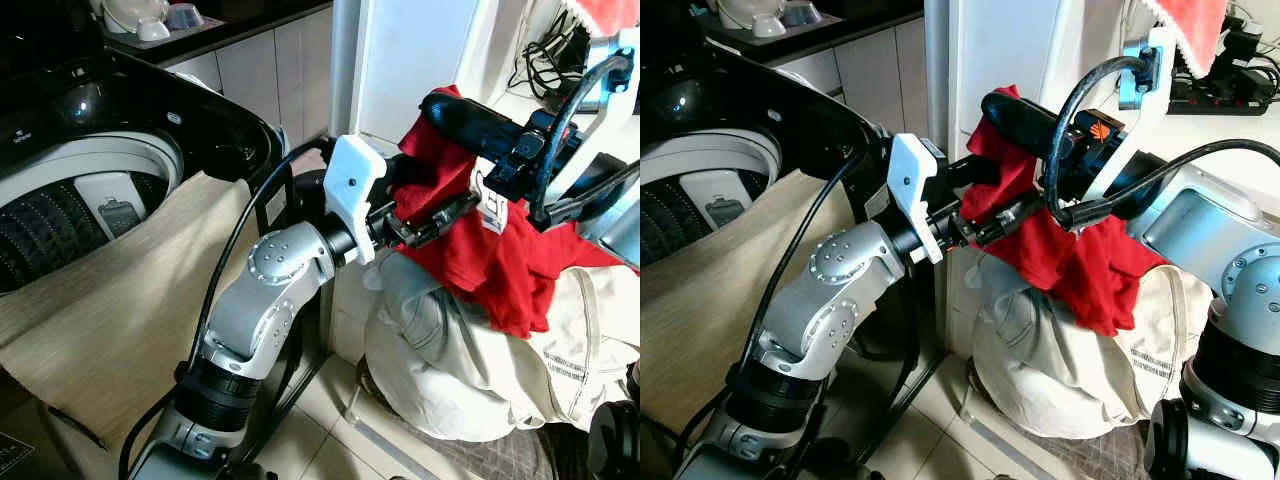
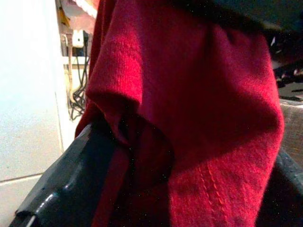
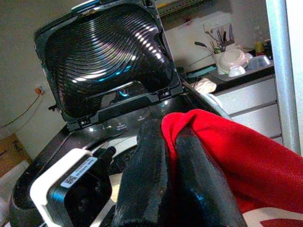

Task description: Clothes washing

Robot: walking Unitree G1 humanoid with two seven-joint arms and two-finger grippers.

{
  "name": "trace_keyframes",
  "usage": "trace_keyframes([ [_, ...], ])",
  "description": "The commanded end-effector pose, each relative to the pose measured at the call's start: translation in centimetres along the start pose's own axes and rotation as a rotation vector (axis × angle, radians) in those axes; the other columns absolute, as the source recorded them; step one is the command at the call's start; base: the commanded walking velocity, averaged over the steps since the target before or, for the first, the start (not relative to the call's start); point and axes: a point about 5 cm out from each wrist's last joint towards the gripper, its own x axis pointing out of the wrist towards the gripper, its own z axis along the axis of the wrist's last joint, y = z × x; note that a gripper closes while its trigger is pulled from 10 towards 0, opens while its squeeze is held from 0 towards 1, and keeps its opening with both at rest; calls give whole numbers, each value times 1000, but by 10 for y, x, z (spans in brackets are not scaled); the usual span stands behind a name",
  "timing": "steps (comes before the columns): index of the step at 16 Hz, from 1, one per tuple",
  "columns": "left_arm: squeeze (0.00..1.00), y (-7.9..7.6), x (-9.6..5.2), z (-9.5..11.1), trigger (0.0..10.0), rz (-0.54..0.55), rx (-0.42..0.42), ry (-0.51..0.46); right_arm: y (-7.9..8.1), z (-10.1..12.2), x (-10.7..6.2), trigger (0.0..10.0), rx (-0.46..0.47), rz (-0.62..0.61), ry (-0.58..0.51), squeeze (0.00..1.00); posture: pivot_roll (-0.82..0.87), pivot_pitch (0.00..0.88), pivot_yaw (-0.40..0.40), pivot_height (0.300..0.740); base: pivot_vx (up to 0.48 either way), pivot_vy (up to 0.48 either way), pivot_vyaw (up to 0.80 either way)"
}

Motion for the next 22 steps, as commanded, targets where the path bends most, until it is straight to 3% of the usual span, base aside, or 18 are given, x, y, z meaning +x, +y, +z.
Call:
trace_keyframes([
  [1, 0, 2, 1, 1, 0, 13, 12, -4, 7, 1, 2, 0, -14, 29, -1, 0, -98, 0, 14, 740, 0, 0, 0],
  [15, 0, 6, -2, -1, 0, 44, -8, -11, 3, -2, 1, 0, -19, -7, 11, 0, -103, 0, 15, 740, 0, 0, 0],
  [16, 0, 9, -3, -1, 0, 67, -8, -14, 3, -2, 1, 7922, -37, -14, 13, 408, -102, 0, 14, 740, 0, 0, 0],
  [17, 0, 13, -4, 0, 0, 90, -10, -20, 1, -2, 1, 10000, -42, -24, 17, 1000, -102, 0, 14, 740, 0, 0, 0],
  [22, 0, 41, -16, 15, 0, 230, 47, -61, 1, 0, -1, 10000, -35, -13, 3, 1000, -97, 0, 15, 740, 0, 0, 0],
])
